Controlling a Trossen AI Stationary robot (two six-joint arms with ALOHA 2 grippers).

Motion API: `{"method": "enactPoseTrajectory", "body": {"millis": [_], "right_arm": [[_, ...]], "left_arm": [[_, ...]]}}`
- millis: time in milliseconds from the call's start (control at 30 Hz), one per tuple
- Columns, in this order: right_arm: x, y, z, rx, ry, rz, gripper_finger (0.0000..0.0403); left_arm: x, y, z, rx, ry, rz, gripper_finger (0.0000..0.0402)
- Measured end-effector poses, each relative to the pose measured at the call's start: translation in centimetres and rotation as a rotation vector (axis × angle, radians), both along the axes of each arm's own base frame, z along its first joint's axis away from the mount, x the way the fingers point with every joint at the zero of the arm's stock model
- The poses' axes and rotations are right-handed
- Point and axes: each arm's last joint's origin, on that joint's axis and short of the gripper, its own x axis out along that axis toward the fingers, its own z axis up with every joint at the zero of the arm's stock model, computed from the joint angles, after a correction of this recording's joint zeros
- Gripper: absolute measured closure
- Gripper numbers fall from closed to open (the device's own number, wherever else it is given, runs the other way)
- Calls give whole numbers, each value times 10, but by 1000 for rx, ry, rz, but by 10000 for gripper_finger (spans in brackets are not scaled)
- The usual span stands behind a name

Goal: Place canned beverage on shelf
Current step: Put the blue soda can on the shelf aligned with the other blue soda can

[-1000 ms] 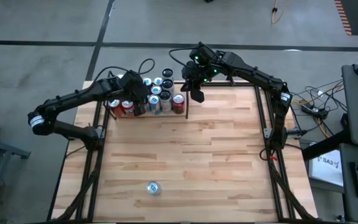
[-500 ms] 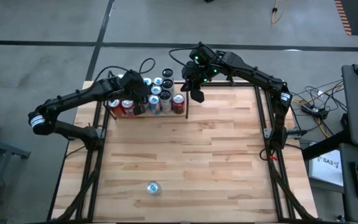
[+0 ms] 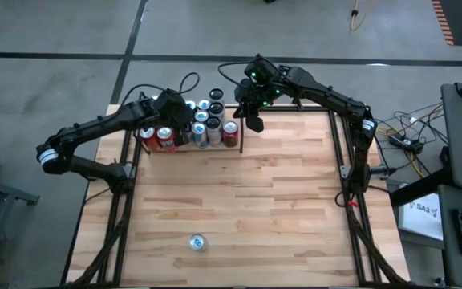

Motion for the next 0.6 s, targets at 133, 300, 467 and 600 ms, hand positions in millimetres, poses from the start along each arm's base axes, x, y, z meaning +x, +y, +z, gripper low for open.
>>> {"method": "enactPoseTrajectory", "body": {"millis": [133,300,467,600], "right_arm": [[0,0,0,-1,0,1,394],[0,0,0,-2,0,2,394],[0,0,0,-2,0,2,394],[0,0,0,-3,0,2,394]], "left_arm": [[-10,-6,4,-12,24,2,402],[-16,-10,8,-10,31,6,402],[-17,-10,2,-37,91,9,402],[-14,-7,-2,-36,96,11,402]]}}
